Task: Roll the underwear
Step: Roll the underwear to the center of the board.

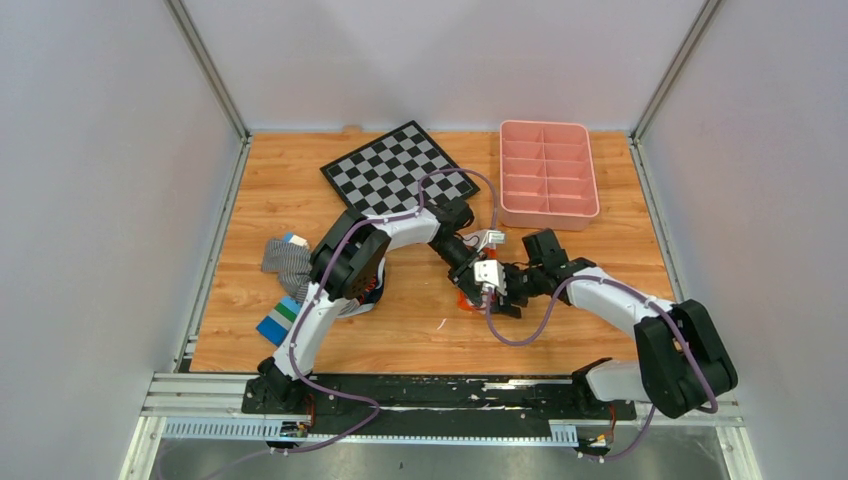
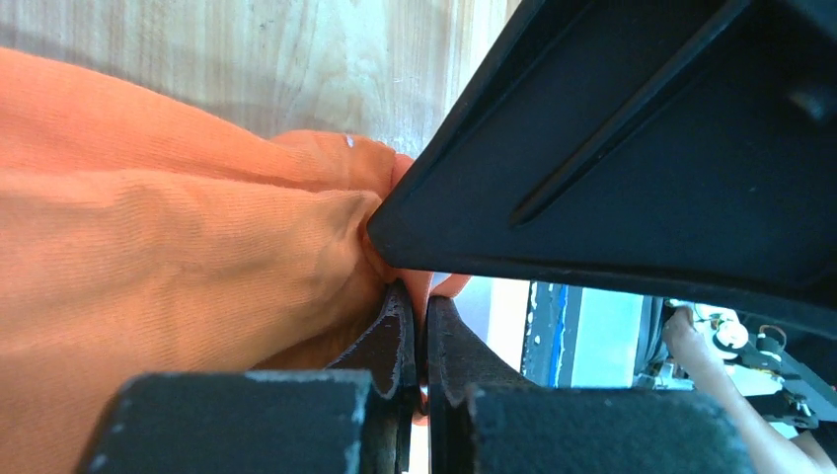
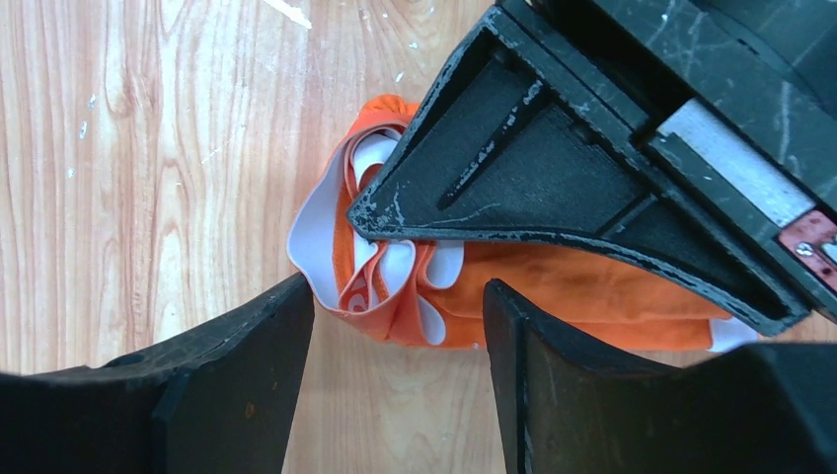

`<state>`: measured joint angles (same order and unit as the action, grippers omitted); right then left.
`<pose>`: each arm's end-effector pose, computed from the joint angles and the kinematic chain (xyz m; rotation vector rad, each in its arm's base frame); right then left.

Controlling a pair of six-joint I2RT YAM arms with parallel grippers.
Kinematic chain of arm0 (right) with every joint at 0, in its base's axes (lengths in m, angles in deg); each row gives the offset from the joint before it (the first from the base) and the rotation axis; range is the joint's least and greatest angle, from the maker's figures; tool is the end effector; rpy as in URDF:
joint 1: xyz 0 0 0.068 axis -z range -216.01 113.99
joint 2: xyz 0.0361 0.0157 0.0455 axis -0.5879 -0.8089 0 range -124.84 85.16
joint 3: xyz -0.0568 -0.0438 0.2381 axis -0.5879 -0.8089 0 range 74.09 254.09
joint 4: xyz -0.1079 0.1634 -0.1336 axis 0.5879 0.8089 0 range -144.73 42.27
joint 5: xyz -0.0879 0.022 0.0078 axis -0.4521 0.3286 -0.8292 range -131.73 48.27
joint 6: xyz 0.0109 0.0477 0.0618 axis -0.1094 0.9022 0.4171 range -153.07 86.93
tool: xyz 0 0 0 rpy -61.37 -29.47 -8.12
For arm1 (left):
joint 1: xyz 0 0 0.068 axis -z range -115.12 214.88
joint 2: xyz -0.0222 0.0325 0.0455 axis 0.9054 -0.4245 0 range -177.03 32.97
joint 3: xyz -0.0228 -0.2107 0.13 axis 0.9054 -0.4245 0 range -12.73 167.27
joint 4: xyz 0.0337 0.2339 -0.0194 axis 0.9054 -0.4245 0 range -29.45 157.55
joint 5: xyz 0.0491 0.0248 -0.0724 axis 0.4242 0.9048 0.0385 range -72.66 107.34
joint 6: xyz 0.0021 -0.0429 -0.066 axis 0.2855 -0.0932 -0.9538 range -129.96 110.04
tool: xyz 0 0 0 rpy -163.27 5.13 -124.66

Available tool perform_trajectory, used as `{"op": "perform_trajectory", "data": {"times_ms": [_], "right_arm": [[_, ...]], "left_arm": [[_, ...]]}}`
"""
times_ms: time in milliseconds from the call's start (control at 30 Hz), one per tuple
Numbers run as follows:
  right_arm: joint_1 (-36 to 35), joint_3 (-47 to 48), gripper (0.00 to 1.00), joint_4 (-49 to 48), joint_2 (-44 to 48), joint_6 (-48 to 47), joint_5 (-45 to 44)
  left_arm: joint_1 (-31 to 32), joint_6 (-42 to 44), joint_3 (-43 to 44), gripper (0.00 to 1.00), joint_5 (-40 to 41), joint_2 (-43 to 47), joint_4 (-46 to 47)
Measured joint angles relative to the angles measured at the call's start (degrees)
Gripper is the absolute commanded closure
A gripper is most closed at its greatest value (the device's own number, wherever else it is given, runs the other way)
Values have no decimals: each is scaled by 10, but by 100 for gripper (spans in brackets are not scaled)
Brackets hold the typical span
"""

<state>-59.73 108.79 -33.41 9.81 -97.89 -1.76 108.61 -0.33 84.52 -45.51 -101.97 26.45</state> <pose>0.1874 0.1297 0.1365 -1.8202 1.5570 0.6031 0.2612 -0.3331 0.0935 -1.2822 -2.2111 1.5639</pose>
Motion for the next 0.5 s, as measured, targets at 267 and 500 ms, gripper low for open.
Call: {"op": "perform_trajectory", "data": {"times_ms": [267, 500], "right_arm": [[-24, 0, 44, 0, -17, 3, 5], [-25, 2, 60, -17, -25, 19, 5]], "left_arm": [[0, -14, 0, 100, -2, -2, 2], [0, -18, 0, 100, -3, -3, 2]]}}
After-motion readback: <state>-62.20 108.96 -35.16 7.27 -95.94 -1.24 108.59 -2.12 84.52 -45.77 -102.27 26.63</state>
